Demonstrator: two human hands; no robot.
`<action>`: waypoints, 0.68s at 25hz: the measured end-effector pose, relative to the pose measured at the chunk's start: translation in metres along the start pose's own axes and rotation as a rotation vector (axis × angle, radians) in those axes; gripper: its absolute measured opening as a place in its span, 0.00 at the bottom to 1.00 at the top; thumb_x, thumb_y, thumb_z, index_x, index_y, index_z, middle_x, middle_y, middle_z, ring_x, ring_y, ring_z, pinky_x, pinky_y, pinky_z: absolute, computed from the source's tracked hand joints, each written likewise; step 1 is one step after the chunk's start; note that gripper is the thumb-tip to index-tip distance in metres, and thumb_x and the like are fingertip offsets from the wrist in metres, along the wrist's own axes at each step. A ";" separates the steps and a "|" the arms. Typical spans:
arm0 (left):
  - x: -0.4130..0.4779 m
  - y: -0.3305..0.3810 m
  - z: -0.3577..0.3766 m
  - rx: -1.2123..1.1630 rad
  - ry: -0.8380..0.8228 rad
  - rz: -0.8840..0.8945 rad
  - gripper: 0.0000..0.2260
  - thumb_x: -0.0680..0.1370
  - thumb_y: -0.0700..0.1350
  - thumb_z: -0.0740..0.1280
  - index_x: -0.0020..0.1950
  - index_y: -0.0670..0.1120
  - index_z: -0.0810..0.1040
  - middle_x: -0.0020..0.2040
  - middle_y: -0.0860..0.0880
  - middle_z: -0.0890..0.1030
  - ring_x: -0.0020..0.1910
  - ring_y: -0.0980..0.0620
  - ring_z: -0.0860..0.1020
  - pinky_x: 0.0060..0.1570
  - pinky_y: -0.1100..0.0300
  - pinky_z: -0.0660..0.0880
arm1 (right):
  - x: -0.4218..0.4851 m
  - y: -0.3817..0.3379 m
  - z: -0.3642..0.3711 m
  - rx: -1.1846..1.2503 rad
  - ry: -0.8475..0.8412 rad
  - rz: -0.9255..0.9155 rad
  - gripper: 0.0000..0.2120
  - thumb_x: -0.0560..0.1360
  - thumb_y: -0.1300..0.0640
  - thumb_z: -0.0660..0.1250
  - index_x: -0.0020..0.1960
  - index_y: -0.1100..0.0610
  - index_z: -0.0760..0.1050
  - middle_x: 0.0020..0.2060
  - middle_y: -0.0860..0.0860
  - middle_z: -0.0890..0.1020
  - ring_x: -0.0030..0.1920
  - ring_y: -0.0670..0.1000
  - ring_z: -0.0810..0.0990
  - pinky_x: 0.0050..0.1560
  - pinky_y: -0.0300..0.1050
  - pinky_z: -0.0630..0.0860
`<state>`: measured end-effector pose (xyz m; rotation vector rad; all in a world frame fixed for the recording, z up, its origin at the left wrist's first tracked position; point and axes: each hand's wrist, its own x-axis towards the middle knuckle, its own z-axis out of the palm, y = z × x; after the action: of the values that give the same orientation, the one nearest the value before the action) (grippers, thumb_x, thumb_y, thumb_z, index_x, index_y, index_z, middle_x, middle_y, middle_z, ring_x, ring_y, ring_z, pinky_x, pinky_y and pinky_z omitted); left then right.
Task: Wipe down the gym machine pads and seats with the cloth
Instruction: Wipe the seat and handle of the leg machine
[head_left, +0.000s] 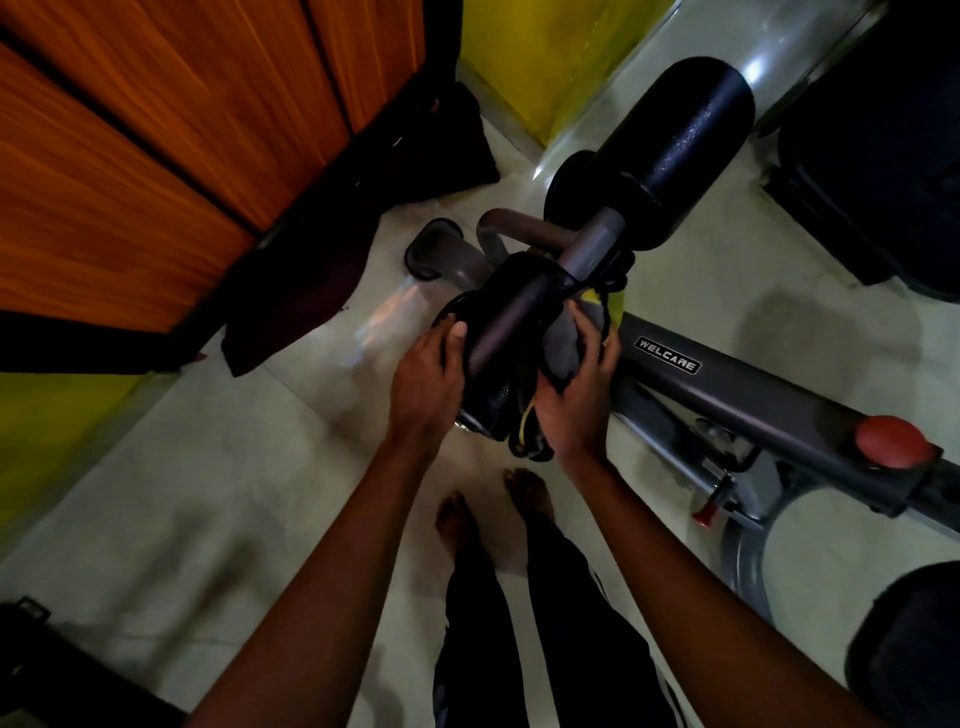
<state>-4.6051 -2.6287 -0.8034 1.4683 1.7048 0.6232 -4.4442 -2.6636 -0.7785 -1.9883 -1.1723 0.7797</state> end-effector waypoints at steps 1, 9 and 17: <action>0.000 -0.001 0.002 -0.019 -0.050 -0.013 0.24 0.83 0.60 0.53 0.72 0.49 0.72 0.67 0.50 0.77 0.67 0.52 0.74 0.66 0.57 0.71 | 0.002 -0.003 0.004 0.025 0.045 0.040 0.33 0.72 0.57 0.73 0.74 0.46 0.67 0.75 0.52 0.61 0.73 0.55 0.68 0.69 0.55 0.72; 0.031 -0.013 -0.005 -0.078 -0.219 -0.169 0.23 0.82 0.60 0.55 0.68 0.48 0.76 0.65 0.46 0.78 0.65 0.48 0.75 0.62 0.58 0.69 | -0.023 0.002 0.011 0.042 -0.018 0.020 0.36 0.71 0.63 0.71 0.75 0.47 0.65 0.76 0.55 0.60 0.74 0.57 0.66 0.70 0.53 0.71; 0.000 0.026 0.019 0.272 -0.034 -0.024 0.31 0.80 0.66 0.49 0.74 0.46 0.67 0.70 0.45 0.74 0.68 0.46 0.72 0.66 0.48 0.71 | 0.032 0.010 0.013 0.204 0.226 0.310 0.30 0.79 0.46 0.64 0.74 0.62 0.63 0.72 0.59 0.69 0.72 0.55 0.70 0.72 0.39 0.63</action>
<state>-4.5740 -2.6259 -0.7936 1.6325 1.8321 0.3606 -4.4360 -2.6348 -0.7987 -2.0459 -0.6364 0.7678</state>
